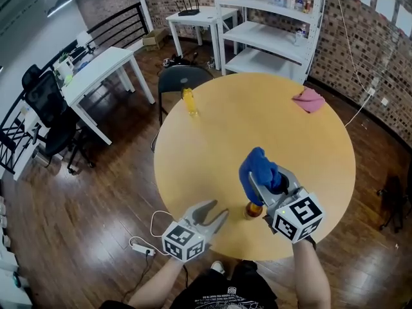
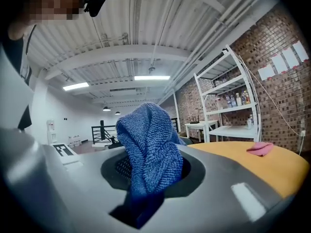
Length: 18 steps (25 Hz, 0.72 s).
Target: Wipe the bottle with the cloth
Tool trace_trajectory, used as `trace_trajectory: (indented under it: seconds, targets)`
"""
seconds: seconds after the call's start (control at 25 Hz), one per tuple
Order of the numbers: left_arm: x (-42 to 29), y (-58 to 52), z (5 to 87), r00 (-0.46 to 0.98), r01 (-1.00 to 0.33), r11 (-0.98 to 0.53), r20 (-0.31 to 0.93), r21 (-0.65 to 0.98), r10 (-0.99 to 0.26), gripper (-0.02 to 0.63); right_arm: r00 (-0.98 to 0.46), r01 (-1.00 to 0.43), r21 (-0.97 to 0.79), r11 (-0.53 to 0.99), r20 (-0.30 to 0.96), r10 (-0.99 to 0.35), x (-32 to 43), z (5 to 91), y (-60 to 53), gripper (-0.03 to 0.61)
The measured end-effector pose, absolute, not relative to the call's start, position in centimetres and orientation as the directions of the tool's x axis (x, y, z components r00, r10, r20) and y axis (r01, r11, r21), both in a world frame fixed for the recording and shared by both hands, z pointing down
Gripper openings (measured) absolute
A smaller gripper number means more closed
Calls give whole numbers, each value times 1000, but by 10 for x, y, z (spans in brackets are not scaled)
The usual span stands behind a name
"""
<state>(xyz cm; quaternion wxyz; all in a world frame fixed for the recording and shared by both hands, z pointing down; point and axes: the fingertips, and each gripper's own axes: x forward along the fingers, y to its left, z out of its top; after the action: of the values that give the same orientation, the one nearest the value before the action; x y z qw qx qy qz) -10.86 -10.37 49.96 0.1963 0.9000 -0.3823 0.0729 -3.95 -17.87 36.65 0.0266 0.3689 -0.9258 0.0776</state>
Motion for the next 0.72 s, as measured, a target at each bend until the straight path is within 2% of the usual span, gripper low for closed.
trace_trajectory:
  seconds: [0.44, 0.72]
  targets:
    - [-102, -114, 503, 683, -730, -614, 295, 299, -668, 176, -812, -582, -185, 792, 164, -560, -46, 414, -200, 110]
    - [-107, -120, 506, 653, -757, -579, 315, 302, -689, 176, -916, -394, -260, 882, 187, -354, -69, 431, -193, 109]
